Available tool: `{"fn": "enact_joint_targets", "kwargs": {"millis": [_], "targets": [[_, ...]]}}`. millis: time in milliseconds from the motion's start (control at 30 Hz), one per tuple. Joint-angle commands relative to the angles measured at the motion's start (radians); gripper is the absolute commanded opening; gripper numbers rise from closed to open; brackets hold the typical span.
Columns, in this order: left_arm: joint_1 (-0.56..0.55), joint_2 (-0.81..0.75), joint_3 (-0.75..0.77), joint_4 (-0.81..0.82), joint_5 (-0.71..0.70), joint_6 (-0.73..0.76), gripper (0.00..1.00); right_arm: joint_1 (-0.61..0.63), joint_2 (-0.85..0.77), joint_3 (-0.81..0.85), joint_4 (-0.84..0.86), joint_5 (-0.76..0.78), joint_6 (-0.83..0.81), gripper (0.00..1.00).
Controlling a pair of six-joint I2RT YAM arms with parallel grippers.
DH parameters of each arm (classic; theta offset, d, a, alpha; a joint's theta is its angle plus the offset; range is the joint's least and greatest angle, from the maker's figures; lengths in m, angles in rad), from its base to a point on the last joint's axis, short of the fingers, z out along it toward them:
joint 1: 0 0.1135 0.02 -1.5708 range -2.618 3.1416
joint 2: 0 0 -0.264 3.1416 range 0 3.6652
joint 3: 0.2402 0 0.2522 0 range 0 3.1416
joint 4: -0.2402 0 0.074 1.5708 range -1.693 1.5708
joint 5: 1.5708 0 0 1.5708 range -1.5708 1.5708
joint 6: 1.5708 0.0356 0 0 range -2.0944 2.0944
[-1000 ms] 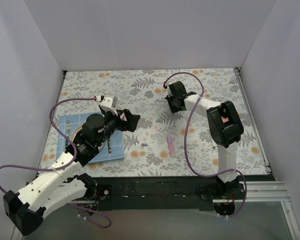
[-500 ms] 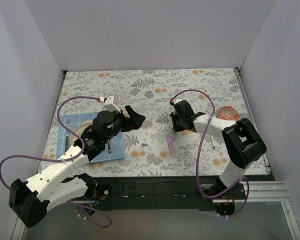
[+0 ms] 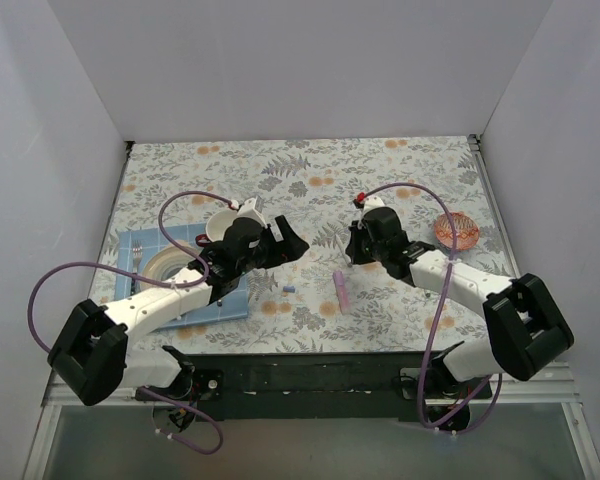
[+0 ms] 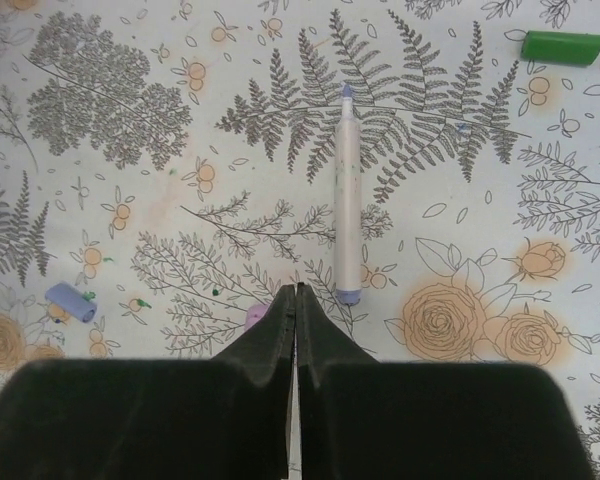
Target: Insert the pens into the pen caps
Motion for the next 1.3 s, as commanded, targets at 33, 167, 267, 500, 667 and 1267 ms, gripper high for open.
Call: {"fn": "enact_joint_targets", "kwargs": {"millis": [33,167,267,500,667,1267], "targets": [[-0.008,-0.031,0.042,0.041,-0.005,0.041,0.83,0.004,0.093,0.105,-0.081,0.074,-0.076,0.17],[-0.008,-0.116,0.024,0.015,-0.046,0.088,0.84,0.004,0.178,0.190,-0.164,0.103,-0.121,0.27],[-0.008,-0.187,0.013,-0.020,-0.091,0.117,0.85,0.007,0.234,0.240,-0.215,0.105,-0.143,0.29],[-0.008,-0.293,-0.019,-0.058,-0.126,0.130,0.87,0.019,0.307,0.309,-0.264,0.094,-0.158,0.31],[-0.008,-0.319,-0.036,-0.064,-0.135,0.130,0.87,0.030,0.371,0.358,-0.294,0.123,-0.161,0.32],[-0.008,-0.384,-0.076,-0.087,-0.154,0.133,0.87,0.085,0.514,0.458,-0.439,0.238,-0.141,0.01]]}}
